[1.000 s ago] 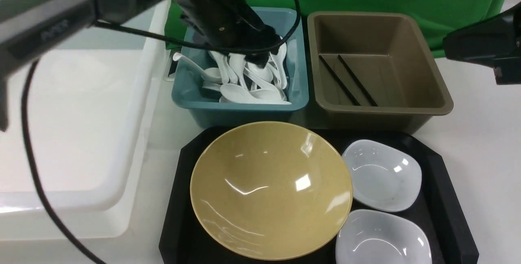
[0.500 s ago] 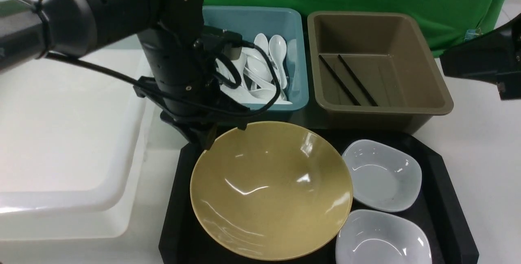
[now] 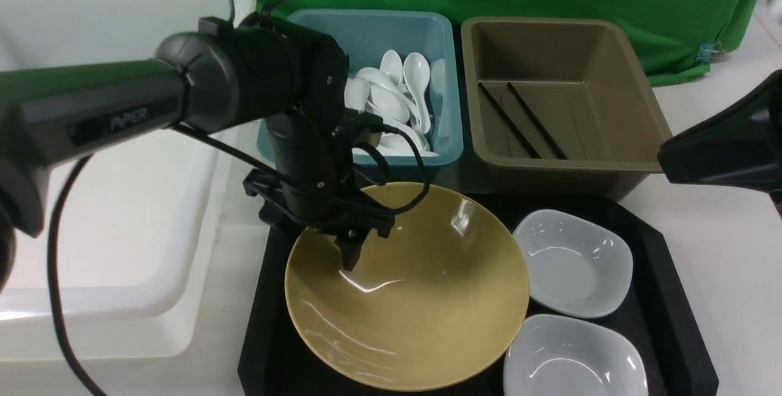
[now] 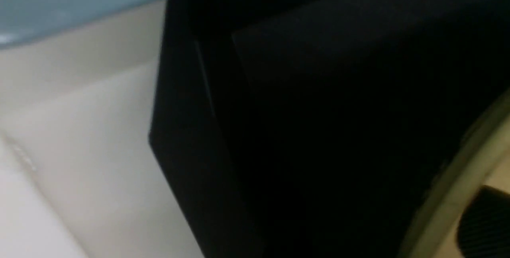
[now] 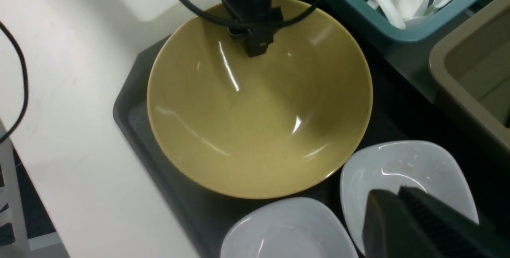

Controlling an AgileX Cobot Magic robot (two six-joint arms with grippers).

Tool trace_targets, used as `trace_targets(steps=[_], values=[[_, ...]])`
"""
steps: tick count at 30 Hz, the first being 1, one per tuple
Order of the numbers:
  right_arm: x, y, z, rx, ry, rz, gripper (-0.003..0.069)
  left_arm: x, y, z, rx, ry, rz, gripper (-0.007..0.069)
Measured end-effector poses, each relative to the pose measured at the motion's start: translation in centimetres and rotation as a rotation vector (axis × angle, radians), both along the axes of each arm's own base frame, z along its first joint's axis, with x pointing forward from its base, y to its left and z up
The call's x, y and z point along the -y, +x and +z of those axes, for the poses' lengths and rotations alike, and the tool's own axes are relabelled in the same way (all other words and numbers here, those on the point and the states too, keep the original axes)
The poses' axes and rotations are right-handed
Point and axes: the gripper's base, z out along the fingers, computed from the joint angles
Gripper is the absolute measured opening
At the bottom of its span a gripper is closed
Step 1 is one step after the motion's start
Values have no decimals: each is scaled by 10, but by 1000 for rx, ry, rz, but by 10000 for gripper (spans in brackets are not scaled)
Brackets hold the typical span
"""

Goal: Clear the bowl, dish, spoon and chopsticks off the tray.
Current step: Use the left arm to grab the yellow noodle bowl on the left, then use the left arm to put the noodle bowl into the large storage box on the left

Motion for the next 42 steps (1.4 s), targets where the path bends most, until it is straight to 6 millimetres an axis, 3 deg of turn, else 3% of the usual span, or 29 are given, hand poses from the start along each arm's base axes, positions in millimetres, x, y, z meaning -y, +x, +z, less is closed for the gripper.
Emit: trace_targets(steps=[1, 3, 8, 9, 12, 14, 15, 17, 18, 19, 21, 22, 24, 25, 26, 27, 28, 31, 33, 36, 37, 39, 42], values=[[0, 0, 0, -1, -2, 3, 18, 0, -1, -1, -13, -2, -2, 277], [0, 0, 0, 1, -3, 5, 18, -1, -3, 5, -29, -21, 11, 208], [-4, -4, -1, 11, -31, 70, 18, -14, -5, 24, -17, -29, 43, 159], [-8, -7, -2, 17, -46, 112, 18, -24, -6, 38, -4, -54, 71, 101], [-22, -13, 3, 60, -50, 195, 20, -46, -9, 75, 60, -145, 120, 36], [-38, -15, 13, 125, -31, 245, 19, -76, -11, 116, 128, -272, 178, 30], [-40, -15, 16, 136, -28, 250, 19, -79, -11, 119, 135, -277, 181, 31], [-61, -14, 31, 220, 0, 301, 20, -114, -16, 159, 228, -366, 241, 31], [-65, -14, 34, 234, 2, 305, 20, -116, -17, 165, 240, -383, 248, 31], [-79, -10, 43, 275, 12, 323, 20, -139, -22, 189, 307, -432, 300, 27], [-101, -4, 54, 320, 11, 350, 20, -175, -33, 219, 415, -459, 373, 24], [-114, 1, 59, 338, 9, 369, 20, -202, -42, 233, 481, -453, 437, 23], [-141, 14, 69, 363, 14, 386, 20, -242, -55, 244, 545, -420, 547, 23], [-150, 16, 71, 367, 18, 395, 20, -262, -60, 244, 561, -398, 611, 23], [-154, 19, 72, 369, 22, 394, 20, -263, -60, 244, 560, -397, 611, 23], [-171, 25, 75, 370, 38, 407, 20, -294, -69, 242, 575, -360, 709, 23], [-176, 28, 75, 372, 43, 407, 20, -301, -71, 240, 576, -353, 734, 23], [-211, 41, 75, 360, 73, 427, 20, -350, -82, 216, 557, -323, 908, 24], [-228, 46, 71, 352, 77, 446, 20, -370, -84, 196, 537, -329, 978, 24], [-247, 47, 62, 337, 71, 481, 20, -391, -78, 151, 456, -340, 1064, 24], [-248, 48, 61, 336, 71, 482, 20, -392, -77, 150, 457, -339, 1066, 24], [-255, 48, 56, 326, 65, 493, 20, -400, -71, 114, 389, -340, 1103, 24], [-256, 49, 54, 322, 59, 494, 20, -405, -68, 90, 343, -329, 1123, 24]])
